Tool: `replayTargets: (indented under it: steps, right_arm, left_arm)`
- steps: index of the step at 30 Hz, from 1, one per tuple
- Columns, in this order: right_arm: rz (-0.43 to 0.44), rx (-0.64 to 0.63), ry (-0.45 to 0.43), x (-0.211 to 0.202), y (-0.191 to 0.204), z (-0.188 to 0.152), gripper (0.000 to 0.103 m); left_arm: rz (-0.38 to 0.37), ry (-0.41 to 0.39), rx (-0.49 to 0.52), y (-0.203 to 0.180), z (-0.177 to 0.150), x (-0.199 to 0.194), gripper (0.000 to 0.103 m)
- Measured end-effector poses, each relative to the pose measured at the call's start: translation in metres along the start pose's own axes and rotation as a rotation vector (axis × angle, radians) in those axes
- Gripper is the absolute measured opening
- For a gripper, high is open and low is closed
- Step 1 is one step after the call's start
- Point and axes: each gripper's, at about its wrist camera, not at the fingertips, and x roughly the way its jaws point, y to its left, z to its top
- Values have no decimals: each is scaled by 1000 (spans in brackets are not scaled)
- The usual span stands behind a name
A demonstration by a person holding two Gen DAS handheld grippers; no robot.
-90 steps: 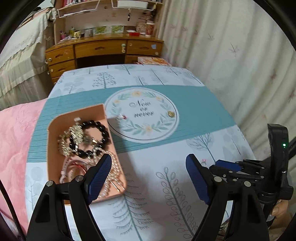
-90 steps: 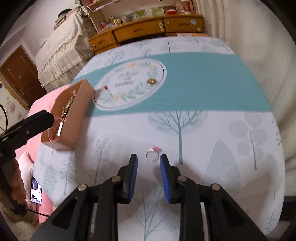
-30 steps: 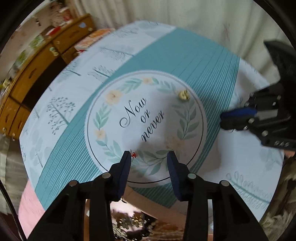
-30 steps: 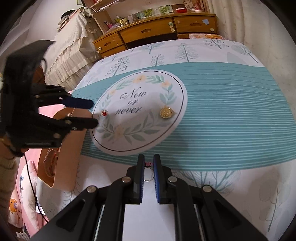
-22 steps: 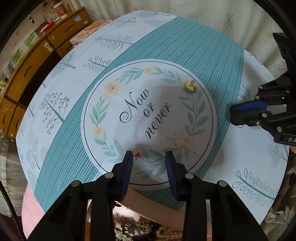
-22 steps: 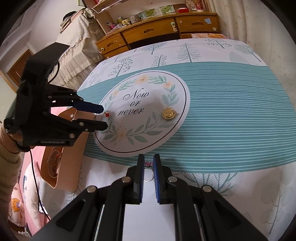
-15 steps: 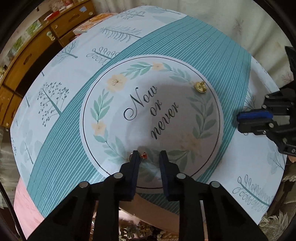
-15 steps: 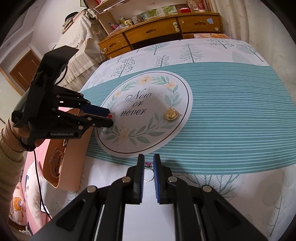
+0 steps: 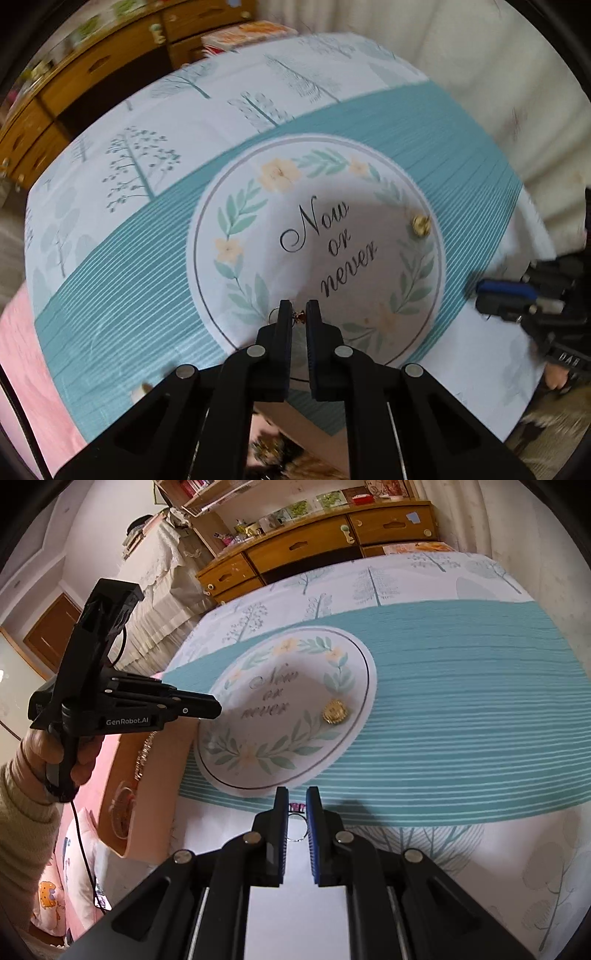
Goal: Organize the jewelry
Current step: 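Carry the red-gem item into the box with the left tool while the right tool drops the ring inside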
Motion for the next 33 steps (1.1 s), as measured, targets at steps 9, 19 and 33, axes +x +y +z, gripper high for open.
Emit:
replayTargets:
  steps: [9, 19, 33]
  right_arm:
    - [97, -71, -38, -27, 47, 15, 9]
    - [274, -160, 43, -10, 127, 25, 9]
    - [323, -77, 245, 57, 167, 36, 10]
  left_arm:
    - [-20, -149, -73, -20, -41, -77, 5]
    - [-37, -270, -207, -15, -126, -132, 5]
    - [-125, -213, -486, 63, -177, -92, 5]
